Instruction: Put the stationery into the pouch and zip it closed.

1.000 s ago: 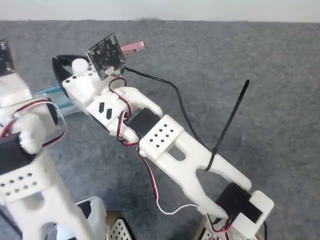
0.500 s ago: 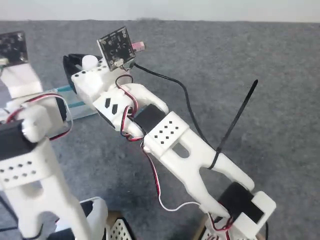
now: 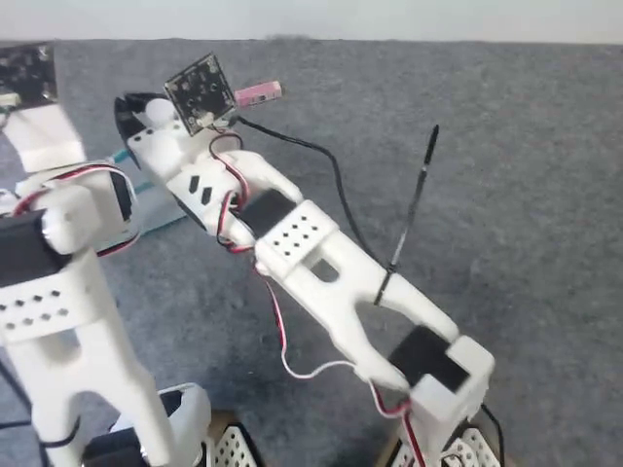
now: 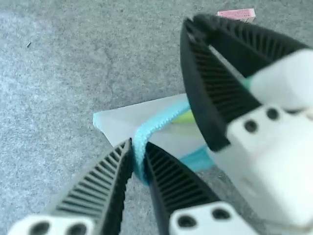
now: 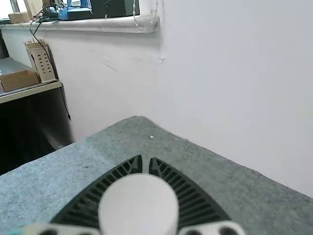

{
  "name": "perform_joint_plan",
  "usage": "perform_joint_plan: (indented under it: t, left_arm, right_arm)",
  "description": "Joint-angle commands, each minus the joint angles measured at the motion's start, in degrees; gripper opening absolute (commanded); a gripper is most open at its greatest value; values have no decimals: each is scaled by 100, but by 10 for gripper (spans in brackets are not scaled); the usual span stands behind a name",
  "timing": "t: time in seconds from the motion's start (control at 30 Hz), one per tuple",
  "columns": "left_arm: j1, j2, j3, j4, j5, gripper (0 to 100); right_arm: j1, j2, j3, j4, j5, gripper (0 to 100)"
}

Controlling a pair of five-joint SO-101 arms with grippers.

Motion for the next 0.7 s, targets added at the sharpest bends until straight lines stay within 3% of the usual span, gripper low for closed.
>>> perform_joint_plan:
  t: [0.0,0.13,0.33,0.67]
  left_arm:
    - [62,-18,-303,167,62,10]
    - [53,-18,-409,167,53,10]
    - [53,-18,-497,158,53,10]
    - [53,-18,-497,158,53,10]
  right_arm:
    - [-66,418,-466,-66,141,9]
    - [-40,453,-457,66,141,25]
    - [-31,365,-448,497,141,251]
    - [163,-611,-378,1077,149,256]
